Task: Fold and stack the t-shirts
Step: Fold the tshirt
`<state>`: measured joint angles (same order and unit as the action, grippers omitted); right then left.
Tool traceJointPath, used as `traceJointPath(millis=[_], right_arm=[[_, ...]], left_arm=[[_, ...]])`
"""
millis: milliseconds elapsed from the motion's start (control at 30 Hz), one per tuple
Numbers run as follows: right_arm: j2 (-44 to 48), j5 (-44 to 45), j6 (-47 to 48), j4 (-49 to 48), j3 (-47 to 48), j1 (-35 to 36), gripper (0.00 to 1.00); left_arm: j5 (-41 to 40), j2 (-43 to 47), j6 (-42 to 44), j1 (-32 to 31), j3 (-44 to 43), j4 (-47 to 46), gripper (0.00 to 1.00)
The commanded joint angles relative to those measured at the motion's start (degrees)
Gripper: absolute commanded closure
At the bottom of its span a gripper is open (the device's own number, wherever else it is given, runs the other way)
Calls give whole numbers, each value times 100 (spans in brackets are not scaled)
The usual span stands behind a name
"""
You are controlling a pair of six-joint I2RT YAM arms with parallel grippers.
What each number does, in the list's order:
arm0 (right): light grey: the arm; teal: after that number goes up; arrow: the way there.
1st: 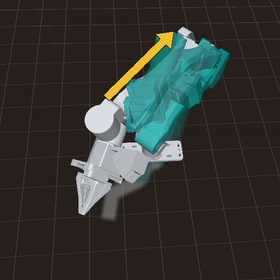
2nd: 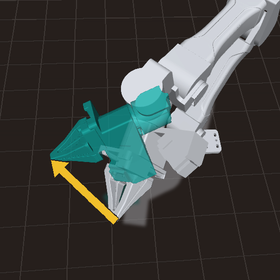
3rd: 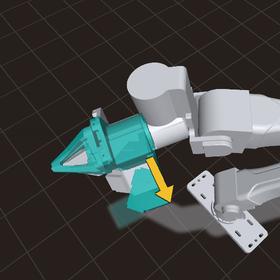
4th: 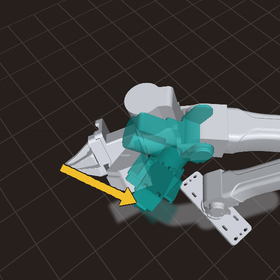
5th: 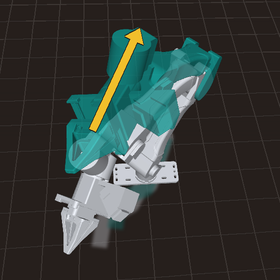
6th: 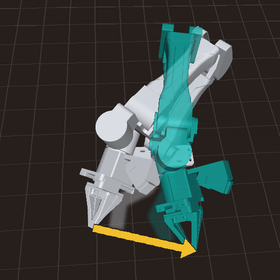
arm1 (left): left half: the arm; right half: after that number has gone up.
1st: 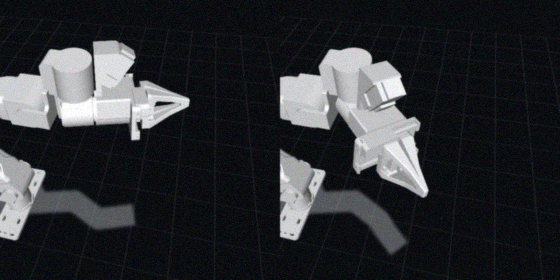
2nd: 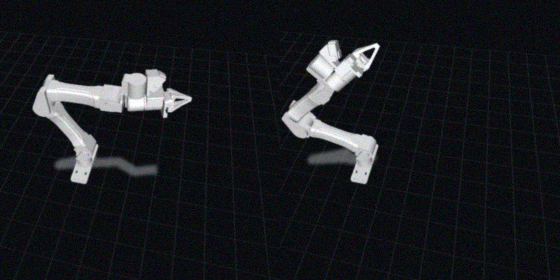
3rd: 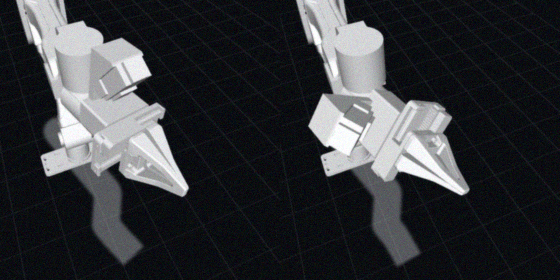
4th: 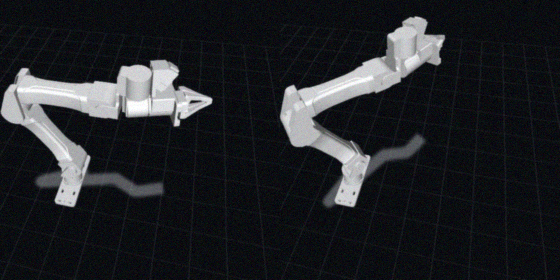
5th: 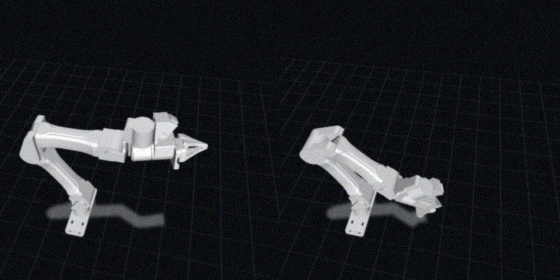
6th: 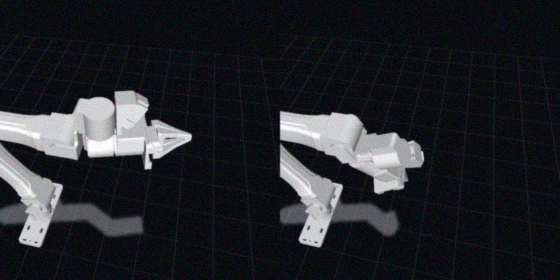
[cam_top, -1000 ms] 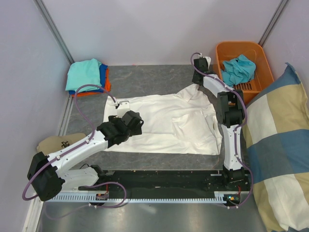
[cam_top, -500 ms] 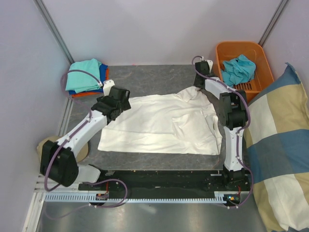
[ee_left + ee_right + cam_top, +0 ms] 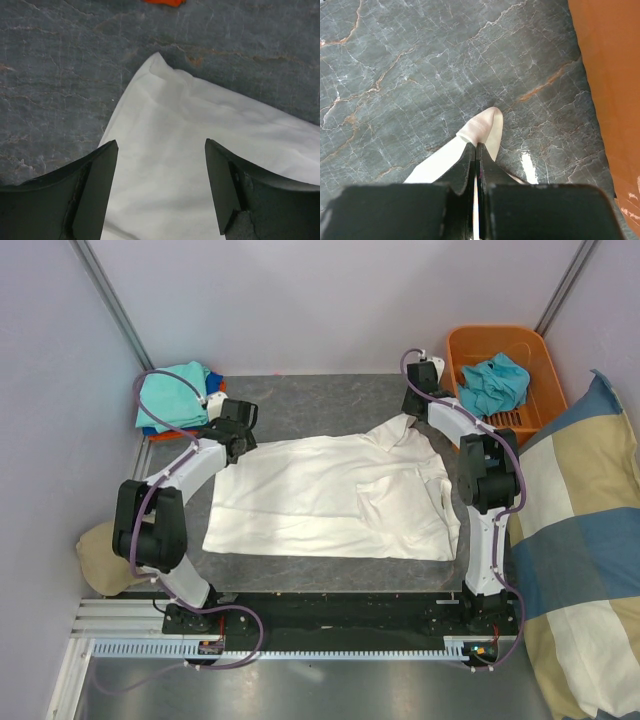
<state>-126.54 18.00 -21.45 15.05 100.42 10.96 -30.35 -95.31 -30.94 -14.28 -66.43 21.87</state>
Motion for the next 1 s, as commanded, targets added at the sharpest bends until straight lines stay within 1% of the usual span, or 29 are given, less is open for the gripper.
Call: traceJointPath(millis=[0,133,267,433,700,867,967], right_arm=[[209,-42,-78,-107,-40,-33,100],[191,-86,-96,-107,-58,-41,100],[191,-95,-87,-107,-75,-50,100],[165,-86,-61,-107,-67,-50,100],[77,-112,-61,-116,-75,-68,100],[24,-121,-61,-99,-58,-59,100],[15,-139,-61,-90,-40,-68,100]], left_arm=[[73,-172,211,268,-317,-533,23],[266,-462,124,443,-397,-754,27],[547,-734,-17,558,-440,-956,32],[609,-1024,-70,593,-624,-1035,35],[644,-1271,-53,646,-880,-1079,37],[671,-1429,-61,708,-985,-1097,42],[688,-1473,-88,743,-1003,-1097,44]])
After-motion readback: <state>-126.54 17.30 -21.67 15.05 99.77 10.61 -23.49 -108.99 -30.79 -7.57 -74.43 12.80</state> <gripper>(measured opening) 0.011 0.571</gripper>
